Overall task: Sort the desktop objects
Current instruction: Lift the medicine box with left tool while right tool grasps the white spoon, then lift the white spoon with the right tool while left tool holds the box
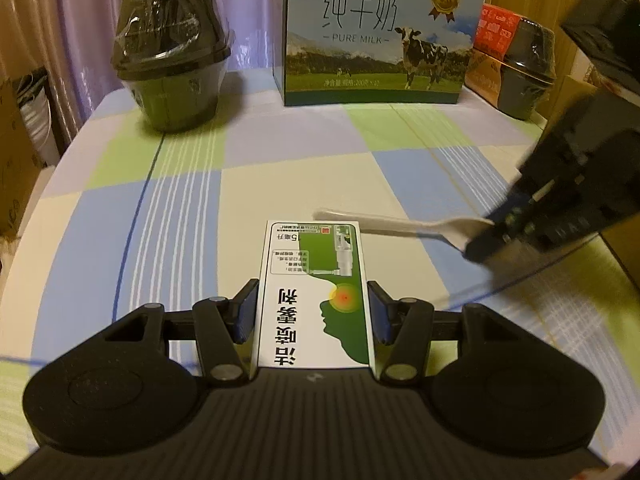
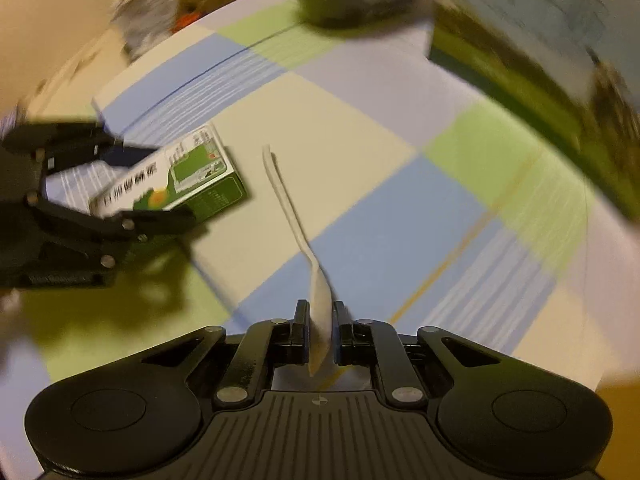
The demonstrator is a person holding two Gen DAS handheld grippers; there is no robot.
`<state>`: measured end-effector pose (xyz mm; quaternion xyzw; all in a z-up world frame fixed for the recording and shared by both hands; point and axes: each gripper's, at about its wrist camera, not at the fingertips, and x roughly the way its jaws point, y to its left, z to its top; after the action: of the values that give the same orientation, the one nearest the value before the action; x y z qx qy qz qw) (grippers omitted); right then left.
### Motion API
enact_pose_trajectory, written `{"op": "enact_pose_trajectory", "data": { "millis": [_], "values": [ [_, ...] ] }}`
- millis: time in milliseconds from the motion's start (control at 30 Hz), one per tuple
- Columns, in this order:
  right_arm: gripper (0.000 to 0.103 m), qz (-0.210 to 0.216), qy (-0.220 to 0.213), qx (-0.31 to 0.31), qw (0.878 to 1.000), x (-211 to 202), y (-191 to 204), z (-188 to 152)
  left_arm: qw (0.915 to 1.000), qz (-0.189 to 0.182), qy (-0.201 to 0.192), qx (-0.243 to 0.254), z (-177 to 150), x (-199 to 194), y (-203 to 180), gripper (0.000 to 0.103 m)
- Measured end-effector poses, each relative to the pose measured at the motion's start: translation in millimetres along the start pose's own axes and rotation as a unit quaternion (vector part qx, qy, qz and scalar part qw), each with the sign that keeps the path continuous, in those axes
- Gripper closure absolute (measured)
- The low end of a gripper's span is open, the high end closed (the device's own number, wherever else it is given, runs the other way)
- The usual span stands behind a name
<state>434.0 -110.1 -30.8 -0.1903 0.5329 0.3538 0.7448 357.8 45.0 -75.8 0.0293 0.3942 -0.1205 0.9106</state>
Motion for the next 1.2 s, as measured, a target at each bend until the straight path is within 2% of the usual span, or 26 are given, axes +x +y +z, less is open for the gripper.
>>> {"op": "enact_pose_trajectory", "data": {
  "millis": [100,233,333,433,467,600,633,667,700,733,867,967,1100,1200],
  "values": [
    [0.096,0.017,-0.015,0.094,0.995,-14.5,2.1,-27.0,0.9998,-0.007,0.017,-0.009,-7.6,-9.8,-7.4,0.053],
    [0.096,0.057,-0.039,0.219,0.973,-34.1,17.4,-84.9,0.9986,-0.026,0.045,-0.001,-23.8,-28.2,-30.3,0.053],
    [0.096,0.067,-0.054,0.273,0.958,-44.6,40.2,-132.2,0.9964,-0.048,0.068,0.019,-41.6,-46.5,-52.8,0.053],
    [0.096,0.079,-0.084,0.321,0.94,-60.0,55.8,-174.2,0.9945,-0.055,0.081,0.035,-57.9,-66.5,-69.2,0.053],
    [0.096,0.079,-0.089,0.326,0.938,-65.2,59.3,-182.5,0.9942,-0.056,0.086,0.035,-62.6,-72.7,-72.5,0.053],
    [0.094,0.045,-0.12,0.315,0.94,-81.9,83.7,-216.4,0.9933,-0.058,0.092,0.041,-76.9,-101.0,-85.4,0.053],
    [0.086,0.034,-0.133,0.317,0.938,-86.9,87.6,-226.0,0.9935,-0.055,0.09,0.041,-79.5,-106.2,-87.8,0.053],
    [0.067,0.019,-0.149,0.317,0.936,-92.5,92.0,-235.0,0.9937,-0.055,0.09,0.036,-80.9,-109.4,-90.1,0.053],
    [0.052,-0.001,-0.162,0.311,0.936,-94.8,97.3,-240.9,0.994,-0.054,0.091,0.028,-84.8,-112.0,-93.6,0.053],
    [0.029,-0.03,-0.174,0.298,0.938,-98.7,106.4,-246.6,0.9945,-0.051,0.088,0.024,-88.6,-115.2,-94.9,0.053],
    [0.028,-0.082,-0.212,0.211,0.951,-100.7,133.8,-249.3,0.9975,-0.039,0.057,0.017,-100.3,-125.6,-103.0,0.053],
    [0.028,-0.106,-0.221,0.155,0.957,-92.1,145.2,-248.6,0.9986,-0.027,0.034,0.031,-108.5,-131.5,-111.0,0.052],
    [0.028,-0.117,-0.229,0.147,0.955,-73.3,145.6,-247.0,0.9989,-0.005,0.005,0.047,-116.7,-136.5,-117.1,0.052],
    [0.032,-0.119,-0.23,0.135,0.956,-61.6,150.2,-248.5,0.9986,0.006,0.0,0.053,-123.4,-136.8,-117.3,0.043]
  ]
}}
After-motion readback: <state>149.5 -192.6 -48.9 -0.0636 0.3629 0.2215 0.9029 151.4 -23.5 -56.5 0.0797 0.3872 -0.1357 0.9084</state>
